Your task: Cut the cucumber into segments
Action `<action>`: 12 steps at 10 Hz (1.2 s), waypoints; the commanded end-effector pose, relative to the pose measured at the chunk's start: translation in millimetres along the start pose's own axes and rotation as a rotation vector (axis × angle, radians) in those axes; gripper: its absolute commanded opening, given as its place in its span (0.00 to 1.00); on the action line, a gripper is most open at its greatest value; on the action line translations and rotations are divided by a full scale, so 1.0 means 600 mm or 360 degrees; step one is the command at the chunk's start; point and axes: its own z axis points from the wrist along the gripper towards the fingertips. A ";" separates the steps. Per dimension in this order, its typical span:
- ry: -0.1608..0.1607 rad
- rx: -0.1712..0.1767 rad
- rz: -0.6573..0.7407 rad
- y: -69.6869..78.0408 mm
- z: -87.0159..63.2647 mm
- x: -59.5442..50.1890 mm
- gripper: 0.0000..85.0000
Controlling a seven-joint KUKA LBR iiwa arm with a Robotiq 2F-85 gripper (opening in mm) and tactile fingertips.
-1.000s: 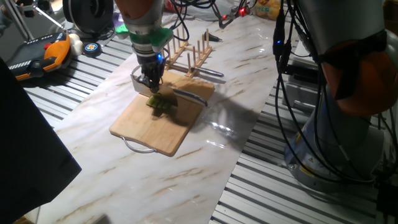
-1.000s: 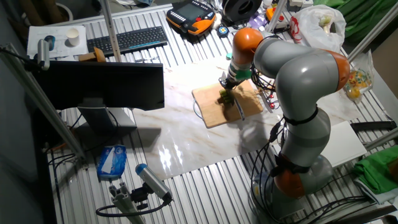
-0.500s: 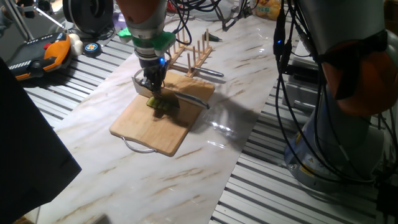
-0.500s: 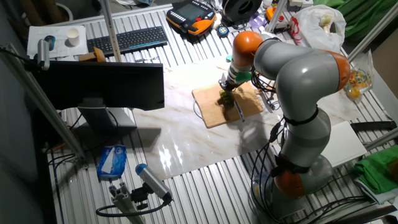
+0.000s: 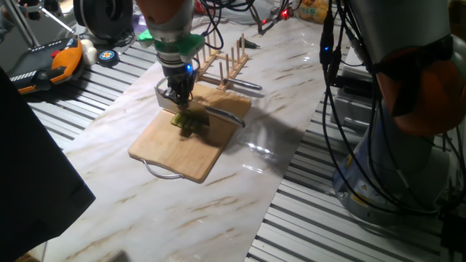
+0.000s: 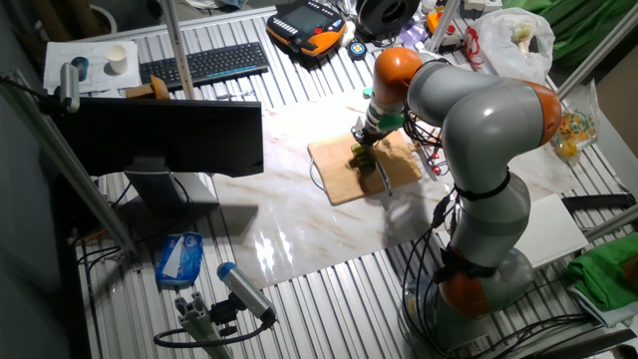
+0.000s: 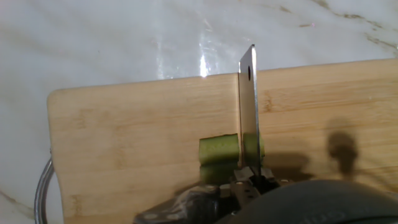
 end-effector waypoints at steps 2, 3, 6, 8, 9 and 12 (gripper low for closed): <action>0.0006 0.0000 -0.0004 -0.004 -0.004 -0.008 0.01; 0.0006 0.0000 -0.0004 -0.005 -0.003 -0.008 0.01; 0.0006 0.0005 -0.0002 -0.014 0.001 -0.009 0.01; 0.0006 0.0000 -0.0009 -0.027 0.004 -0.013 0.01; 0.0008 -0.0002 -0.0007 -0.026 -0.004 -0.013 0.01; 0.0008 -0.0002 -0.0004 -0.016 -0.020 -0.011 0.01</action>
